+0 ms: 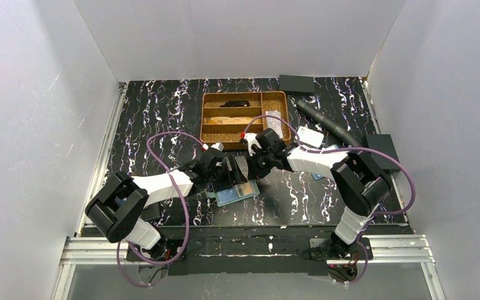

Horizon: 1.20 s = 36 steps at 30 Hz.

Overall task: Take the credit cards out of the card holder
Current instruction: Remove the credit card from the card holder.

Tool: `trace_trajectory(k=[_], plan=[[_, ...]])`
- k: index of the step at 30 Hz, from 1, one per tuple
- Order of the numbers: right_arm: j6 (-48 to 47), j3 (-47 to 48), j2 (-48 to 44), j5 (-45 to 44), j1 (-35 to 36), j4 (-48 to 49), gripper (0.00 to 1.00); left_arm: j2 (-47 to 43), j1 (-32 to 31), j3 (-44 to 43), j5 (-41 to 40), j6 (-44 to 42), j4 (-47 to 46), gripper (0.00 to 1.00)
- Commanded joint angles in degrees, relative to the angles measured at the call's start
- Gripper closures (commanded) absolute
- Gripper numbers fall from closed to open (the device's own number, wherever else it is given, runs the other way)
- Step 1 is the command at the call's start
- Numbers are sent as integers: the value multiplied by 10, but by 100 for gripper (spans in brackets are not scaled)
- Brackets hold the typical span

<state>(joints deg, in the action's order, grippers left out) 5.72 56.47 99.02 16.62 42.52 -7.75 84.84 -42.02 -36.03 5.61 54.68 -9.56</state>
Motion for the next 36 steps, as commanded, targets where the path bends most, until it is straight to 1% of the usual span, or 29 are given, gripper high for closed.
trace_trajectory(k=[1,3,8,10,13,17,23,30,36], plan=[[-9,-11,-9,4,3,-4,93,31,-4,24,-6,-4,39,31],[-7,-10,-4,17,4,-3,89,33,-4,24,-4,-4,36,31],[-3,-11,-1,47,4,4,70,40,-3,27,1,-4,28,31],[-1,-13,-4,62,5,8,64,43,-4,28,2,-4,25,31],[5,-18,-11,85,4,19,59,49,-4,28,5,-3,21,31],[14,-20,-19,115,4,32,56,52,-4,28,6,-3,19,31],[2,-2,-41,129,-10,20,54,44,-3,37,0,0,18,31],[7,-37,-75,179,-26,50,55,40,-3,40,-1,1,17,31],[48,-44,-47,199,-26,70,58,39,-4,40,0,1,16,31]])
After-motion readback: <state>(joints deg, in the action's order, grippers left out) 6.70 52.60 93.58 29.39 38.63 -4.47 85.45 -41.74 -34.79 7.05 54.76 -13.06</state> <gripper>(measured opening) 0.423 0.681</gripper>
